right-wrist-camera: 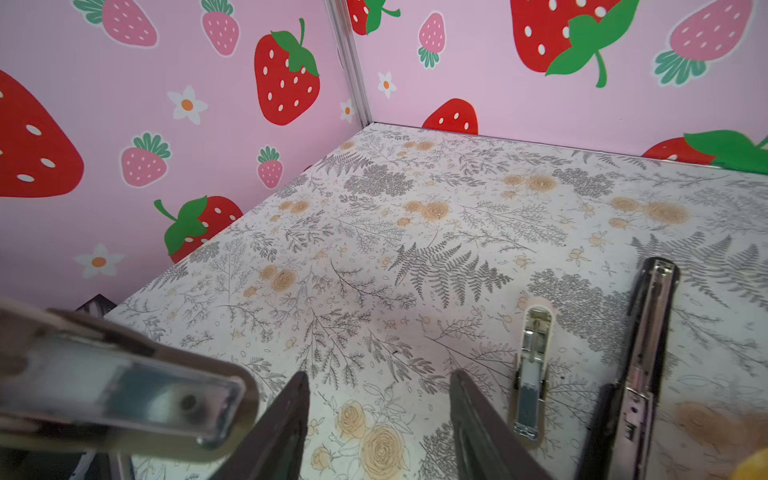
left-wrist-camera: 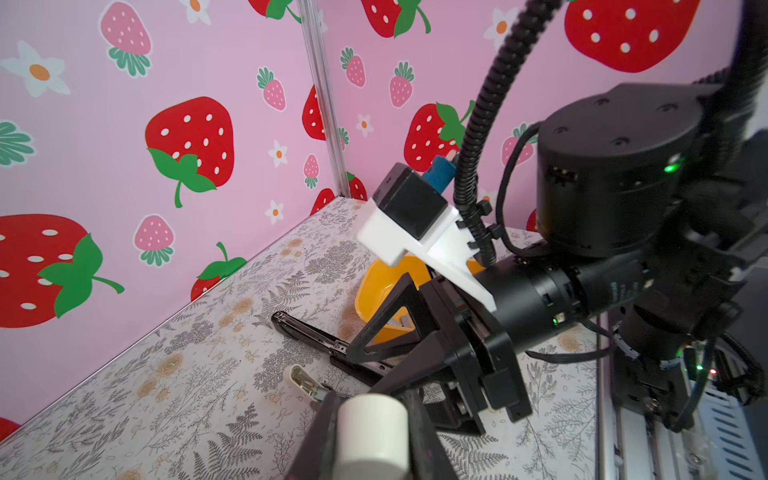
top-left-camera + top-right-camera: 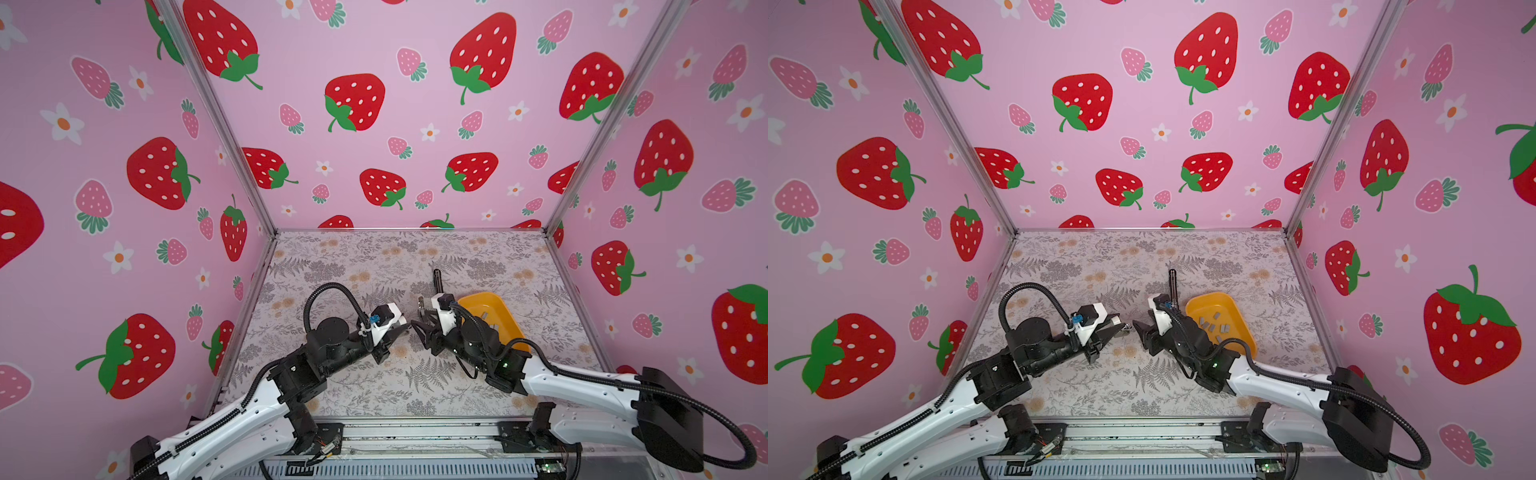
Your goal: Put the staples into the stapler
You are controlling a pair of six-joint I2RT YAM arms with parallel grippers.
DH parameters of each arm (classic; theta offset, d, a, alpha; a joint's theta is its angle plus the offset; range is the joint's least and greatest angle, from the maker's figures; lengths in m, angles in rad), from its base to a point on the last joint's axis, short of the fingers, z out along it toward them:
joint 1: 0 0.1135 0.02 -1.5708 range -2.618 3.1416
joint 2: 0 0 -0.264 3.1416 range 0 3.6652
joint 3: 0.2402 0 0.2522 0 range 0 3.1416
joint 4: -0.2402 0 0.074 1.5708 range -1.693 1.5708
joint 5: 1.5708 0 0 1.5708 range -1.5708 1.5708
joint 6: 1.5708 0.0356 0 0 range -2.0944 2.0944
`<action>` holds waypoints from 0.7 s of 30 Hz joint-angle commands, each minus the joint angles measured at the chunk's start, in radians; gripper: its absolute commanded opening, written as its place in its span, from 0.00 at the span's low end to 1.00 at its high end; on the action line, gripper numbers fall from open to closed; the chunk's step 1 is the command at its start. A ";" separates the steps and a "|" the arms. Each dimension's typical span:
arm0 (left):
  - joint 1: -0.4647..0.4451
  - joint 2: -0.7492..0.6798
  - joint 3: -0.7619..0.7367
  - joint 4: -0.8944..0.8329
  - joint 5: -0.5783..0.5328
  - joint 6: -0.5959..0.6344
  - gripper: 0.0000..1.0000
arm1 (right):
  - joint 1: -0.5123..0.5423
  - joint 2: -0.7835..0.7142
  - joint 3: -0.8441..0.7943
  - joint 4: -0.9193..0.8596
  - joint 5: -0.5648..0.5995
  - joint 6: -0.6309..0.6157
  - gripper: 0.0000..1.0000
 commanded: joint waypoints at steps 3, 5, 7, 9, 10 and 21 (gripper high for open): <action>0.004 -0.004 0.051 -0.068 0.113 0.013 0.00 | -0.034 -0.238 -0.087 0.002 -0.041 -0.187 0.62; 0.004 -0.008 0.043 -0.082 0.155 0.018 0.00 | -0.034 -0.332 -0.125 0.003 -0.082 -0.265 0.67; 0.005 -0.014 0.030 -0.089 0.207 0.032 0.00 | -0.034 -0.415 -0.161 0.010 -0.150 -0.331 0.70; 0.004 -0.025 0.010 -0.088 0.266 0.054 0.00 | -0.034 -0.489 -0.203 0.036 -0.262 -0.388 0.76; 0.005 -0.030 0.003 -0.087 0.288 0.060 0.00 | -0.034 -0.511 -0.217 0.050 -0.322 -0.408 0.79; 0.004 -0.039 -0.021 -0.085 0.381 0.092 0.00 | -0.032 -0.273 -0.111 0.044 -0.733 -0.473 0.94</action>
